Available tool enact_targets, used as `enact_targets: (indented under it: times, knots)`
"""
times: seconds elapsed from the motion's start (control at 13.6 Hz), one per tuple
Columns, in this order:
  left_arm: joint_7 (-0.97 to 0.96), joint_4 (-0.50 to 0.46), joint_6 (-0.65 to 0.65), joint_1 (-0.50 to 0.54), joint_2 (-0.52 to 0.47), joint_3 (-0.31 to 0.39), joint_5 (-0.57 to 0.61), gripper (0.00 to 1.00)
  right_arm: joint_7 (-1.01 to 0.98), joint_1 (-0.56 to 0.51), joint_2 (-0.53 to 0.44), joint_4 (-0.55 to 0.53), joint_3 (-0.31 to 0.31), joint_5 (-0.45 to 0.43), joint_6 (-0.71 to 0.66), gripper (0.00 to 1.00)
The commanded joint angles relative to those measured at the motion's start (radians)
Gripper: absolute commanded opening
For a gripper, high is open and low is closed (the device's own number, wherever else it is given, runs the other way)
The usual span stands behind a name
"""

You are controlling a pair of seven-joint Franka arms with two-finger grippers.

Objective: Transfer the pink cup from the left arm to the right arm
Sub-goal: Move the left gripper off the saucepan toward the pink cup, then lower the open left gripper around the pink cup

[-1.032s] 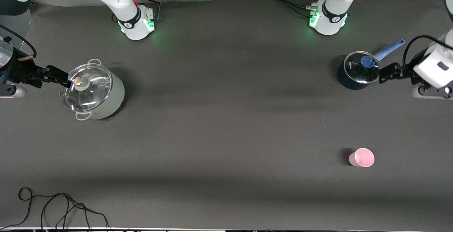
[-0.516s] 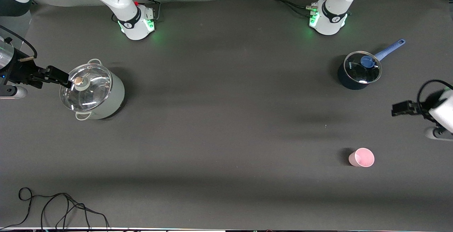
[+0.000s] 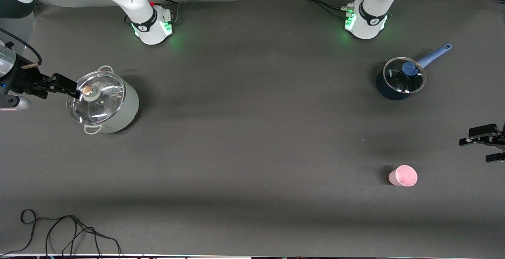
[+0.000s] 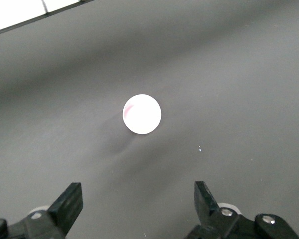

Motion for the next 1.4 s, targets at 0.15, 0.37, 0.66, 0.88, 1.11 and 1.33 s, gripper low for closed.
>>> enact_targets:
  times: [0.15,0.37,0.66,0.88,1.11,1.33]
  knots:
    - [0.453,0.016,0.035,0.104,0.183,-0.01,-0.259,1.0,0.02,0.011,0.004,0.017,-0.006,0.0,-0.015,1.0]
    - [0.796,-0.078,0.097,0.141,0.24,-0.01,-0.418,1.0,0.02,0.011,0.004,0.017,-0.006,0.0,-0.015,1.0]
    - [1.154,-0.101,0.102,0.186,0.353,-0.01,-0.624,1.0,0.02,0.011,0.004,0.016,-0.006,0.0,-0.015,1.0]
    - [1.317,-0.101,0.081,0.216,0.432,-0.016,-0.73,1.0,0.02,0.011,0.004,0.015,-0.006,0.0,-0.015,1.0]
    - [1.374,-0.113,0.044,0.216,0.458,-0.026,-0.788,1.0,0.02,0.01,0.003,0.015,-0.006,0.0,-0.015,1.0]
    - [1.486,-0.161,0.044,0.216,0.459,-0.037,-0.895,1.0,0.02,0.011,0.004,0.015,-0.006,0.0,-0.015,1.0]
